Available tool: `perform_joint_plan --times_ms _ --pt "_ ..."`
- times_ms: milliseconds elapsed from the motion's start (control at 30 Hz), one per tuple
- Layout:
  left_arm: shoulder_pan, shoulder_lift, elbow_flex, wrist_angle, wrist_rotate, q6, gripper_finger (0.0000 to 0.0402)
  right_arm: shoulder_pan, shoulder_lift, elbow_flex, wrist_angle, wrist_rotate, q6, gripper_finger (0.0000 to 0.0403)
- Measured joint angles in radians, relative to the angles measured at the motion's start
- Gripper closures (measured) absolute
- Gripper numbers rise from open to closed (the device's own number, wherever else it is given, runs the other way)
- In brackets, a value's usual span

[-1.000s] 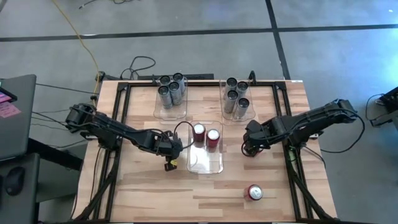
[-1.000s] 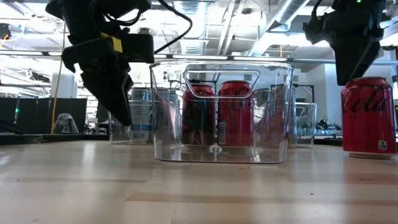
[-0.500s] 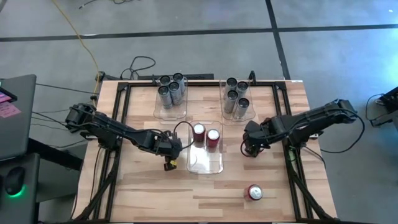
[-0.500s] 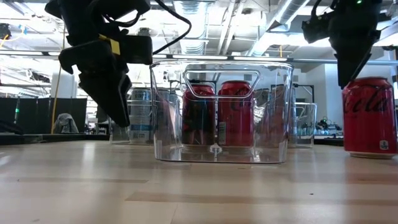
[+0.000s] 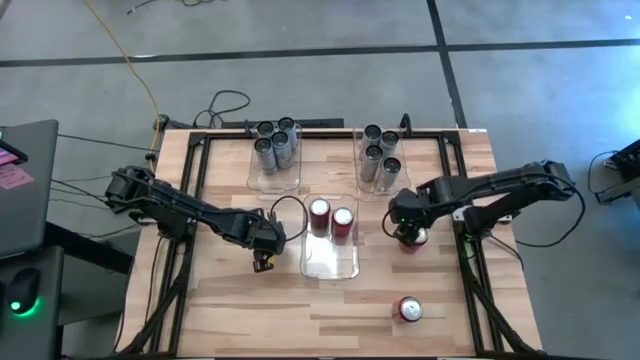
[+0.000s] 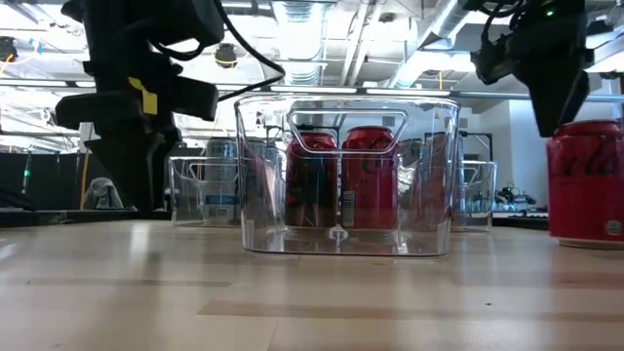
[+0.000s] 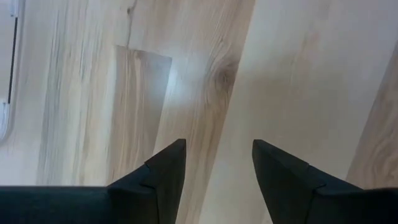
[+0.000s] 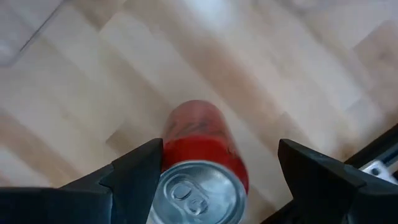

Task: Sort soda cans
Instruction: Put the red soda can into the center transparent bin

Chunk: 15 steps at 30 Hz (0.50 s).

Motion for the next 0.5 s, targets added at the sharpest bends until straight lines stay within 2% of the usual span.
perform_joint_plan --times_ms 267,500 --pt "0.001 0.000 0.000 0.011 -0.008 -0.001 0.0219 0.044 0.000 0.000 0.001 -0.026 -0.002 0.0066" --pt "0.000 0.000 0.000 0.026 -0.010 -0.010 0.0219 0.168 0.000 -0.041 0.017 -0.038 0.017 0.0066"
